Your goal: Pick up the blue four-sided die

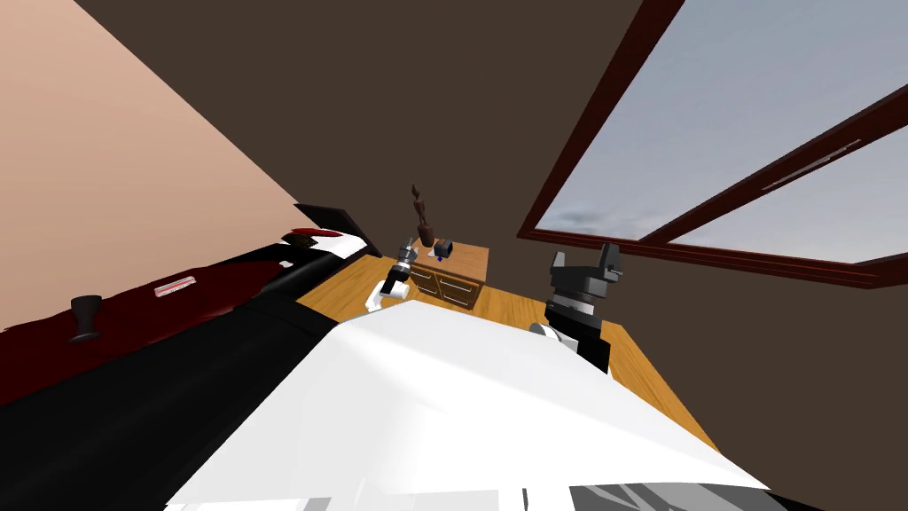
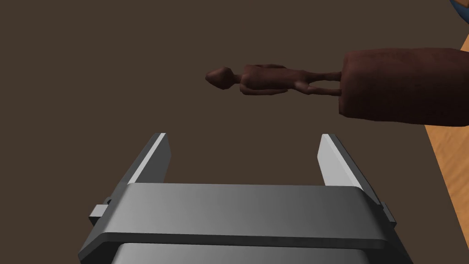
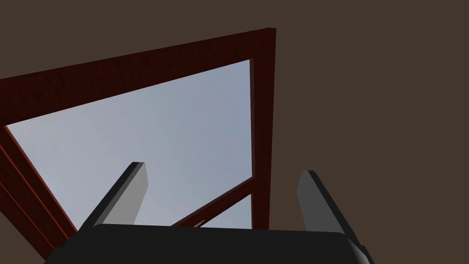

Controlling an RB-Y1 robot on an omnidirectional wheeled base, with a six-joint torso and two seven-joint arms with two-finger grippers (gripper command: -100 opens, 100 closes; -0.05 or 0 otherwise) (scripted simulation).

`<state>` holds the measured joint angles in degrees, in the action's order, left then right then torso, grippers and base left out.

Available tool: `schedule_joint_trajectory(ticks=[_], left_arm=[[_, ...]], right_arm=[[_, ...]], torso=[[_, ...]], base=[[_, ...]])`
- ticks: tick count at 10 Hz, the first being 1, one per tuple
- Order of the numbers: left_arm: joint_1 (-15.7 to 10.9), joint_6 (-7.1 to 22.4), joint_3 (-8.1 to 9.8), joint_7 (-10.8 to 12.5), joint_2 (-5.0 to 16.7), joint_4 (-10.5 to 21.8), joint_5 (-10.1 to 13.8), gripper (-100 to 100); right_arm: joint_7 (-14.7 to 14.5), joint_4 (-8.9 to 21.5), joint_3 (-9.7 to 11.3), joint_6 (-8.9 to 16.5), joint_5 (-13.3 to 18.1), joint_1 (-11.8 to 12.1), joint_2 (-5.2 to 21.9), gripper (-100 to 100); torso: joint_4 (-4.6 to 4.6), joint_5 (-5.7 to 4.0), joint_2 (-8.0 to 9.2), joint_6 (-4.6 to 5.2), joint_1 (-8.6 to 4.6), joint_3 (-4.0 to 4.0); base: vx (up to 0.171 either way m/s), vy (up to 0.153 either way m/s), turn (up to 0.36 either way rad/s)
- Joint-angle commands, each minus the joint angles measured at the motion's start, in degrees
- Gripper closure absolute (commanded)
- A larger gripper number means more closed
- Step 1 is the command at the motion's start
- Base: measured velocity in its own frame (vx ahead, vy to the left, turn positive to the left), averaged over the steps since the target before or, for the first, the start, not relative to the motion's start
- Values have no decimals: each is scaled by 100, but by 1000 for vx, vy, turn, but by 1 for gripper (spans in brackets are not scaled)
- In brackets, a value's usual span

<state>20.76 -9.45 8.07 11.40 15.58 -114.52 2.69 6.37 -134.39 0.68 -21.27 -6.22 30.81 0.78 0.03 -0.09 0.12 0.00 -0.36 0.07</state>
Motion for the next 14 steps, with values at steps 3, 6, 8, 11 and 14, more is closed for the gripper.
schedule_joint_trajectory(ticks=[3, 6, 8, 11, 14], left_arm=[[-339, 586, 172, 385, 257, 471, 13, -100], [-675, 998, 336, 758, 472, 1002, 35, -100], [-853, 1331, 418, 944, 569, 1276, 50, -100], [-1038, 1665, 497, 1127, 658, 1584, 68, -100], [-1426, 2161, 647, 1479, 813, 2077, 115, -100]], right_arm=[[0, 0, 0, 0, 0, 0, 0, 0], [0, 0, 0, 0, 0, 0, 0, 0], [0, 0, 0, 0, 0, 0, 0, 0], [0, 0, 0, 0, 0, 0, 0, 0], [0, 0, -1, 0, 0, 0, 0, 0]], torso=[[0, -1, 1, 0, -1, 0], [2, -3, 7, -1, -12, 5], [-1, -1, -4, -1, 0, -2], [0, 1, 0, 0, 6, 0], [-2, 3, -7, -2, 14, -4]], base=[[-37, -114, -29], [-47, -144, -27], [-9, -98, -30], [-27, -82, -25], [-13, -74, -34]])
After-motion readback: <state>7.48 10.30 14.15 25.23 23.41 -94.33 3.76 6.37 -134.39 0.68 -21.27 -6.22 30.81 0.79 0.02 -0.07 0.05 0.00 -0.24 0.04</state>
